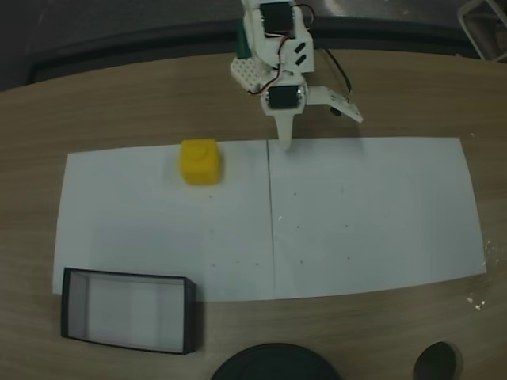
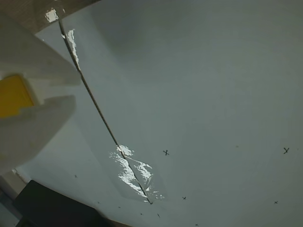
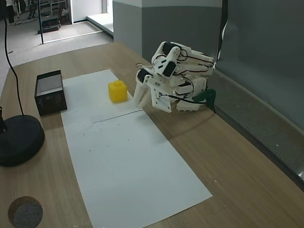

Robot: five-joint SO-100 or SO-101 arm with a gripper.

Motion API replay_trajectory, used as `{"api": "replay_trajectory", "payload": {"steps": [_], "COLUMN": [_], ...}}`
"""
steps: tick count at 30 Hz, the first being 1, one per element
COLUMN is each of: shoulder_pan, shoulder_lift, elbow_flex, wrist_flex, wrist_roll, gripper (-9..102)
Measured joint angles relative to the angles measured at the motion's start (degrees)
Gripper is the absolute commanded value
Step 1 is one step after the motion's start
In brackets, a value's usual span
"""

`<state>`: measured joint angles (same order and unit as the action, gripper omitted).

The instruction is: Grab a yellow square and put it in the box.

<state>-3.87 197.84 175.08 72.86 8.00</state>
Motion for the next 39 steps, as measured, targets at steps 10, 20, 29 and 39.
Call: {"api": "replay_trajectory", "payload": {"steps": [10, 20, 29, 39], "shoulder_pan": [3.25, 4.66, 14.33, 23.2], "shoulder_lift": [0.0, 0.0, -0.35, -29.79], "elbow_flex": [0.0, -1.23, -18.02, -48.52], "wrist_flex": [0.0, -2.11, -11.25, 3.96], "wrist_roll": [0.0, -0.44, -15.12, -10.11], "gripper": [0, 0, 19, 36]}}
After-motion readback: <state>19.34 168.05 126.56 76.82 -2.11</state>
